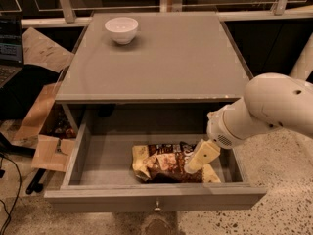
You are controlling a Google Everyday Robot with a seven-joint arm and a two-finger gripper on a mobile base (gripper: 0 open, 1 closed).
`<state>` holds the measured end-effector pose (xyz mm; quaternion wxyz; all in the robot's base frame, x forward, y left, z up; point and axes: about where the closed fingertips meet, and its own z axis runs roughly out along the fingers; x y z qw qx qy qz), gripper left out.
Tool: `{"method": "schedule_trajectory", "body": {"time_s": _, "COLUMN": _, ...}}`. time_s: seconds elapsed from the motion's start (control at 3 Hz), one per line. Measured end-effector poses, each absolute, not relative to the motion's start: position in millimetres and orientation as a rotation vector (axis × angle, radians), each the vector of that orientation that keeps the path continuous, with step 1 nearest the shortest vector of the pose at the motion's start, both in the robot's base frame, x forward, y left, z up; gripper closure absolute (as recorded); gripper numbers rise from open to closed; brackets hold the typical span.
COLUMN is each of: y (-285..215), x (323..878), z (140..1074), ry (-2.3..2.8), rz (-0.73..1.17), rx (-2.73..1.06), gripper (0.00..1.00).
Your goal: Pick brown chip bag from top drawer and place on counter
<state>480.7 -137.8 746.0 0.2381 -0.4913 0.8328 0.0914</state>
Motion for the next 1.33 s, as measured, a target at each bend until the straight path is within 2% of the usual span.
{"method": "schedule_trajectory", "body": {"time_s": 1.33, "y": -105, "x": 524, "z": 670, "ry": 2.302, "rz": 0.3, "rx": -1.296, "gripper": 0.0}}
